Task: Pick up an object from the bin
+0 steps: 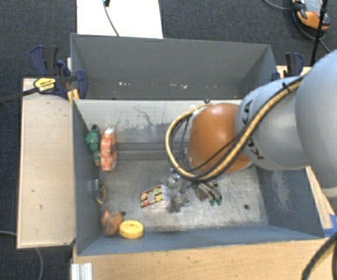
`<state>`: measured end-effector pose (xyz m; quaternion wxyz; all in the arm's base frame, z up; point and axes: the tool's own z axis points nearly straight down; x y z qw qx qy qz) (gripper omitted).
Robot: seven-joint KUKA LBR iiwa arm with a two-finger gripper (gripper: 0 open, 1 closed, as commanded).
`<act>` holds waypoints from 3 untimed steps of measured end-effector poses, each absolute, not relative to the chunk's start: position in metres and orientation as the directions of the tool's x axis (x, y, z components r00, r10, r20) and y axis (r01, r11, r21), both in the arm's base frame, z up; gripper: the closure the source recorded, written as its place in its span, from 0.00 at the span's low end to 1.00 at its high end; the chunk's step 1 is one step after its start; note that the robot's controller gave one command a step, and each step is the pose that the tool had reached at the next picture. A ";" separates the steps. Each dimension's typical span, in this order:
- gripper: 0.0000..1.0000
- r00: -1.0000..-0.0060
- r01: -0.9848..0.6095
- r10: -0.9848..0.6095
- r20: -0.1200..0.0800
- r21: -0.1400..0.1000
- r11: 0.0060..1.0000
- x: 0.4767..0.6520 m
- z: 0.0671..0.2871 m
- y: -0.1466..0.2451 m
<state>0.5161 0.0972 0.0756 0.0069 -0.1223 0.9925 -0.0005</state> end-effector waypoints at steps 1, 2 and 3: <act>1.00 -0.970 -0.243 -0.243 -0.012 -0.002 0.970 0.515 0.077 0.097; 1.00 -0.987 -0.161 -0.161 -0.007 0.001 0.987 0.501 0.111 0.094; 1.00 -0.997 -0.076 -0.076 -0.004 0.001 0.997 0.533 0.241 0.098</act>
Offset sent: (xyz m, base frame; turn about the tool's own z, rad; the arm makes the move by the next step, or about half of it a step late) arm -0.0338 -0.0108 -0.0020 0.2434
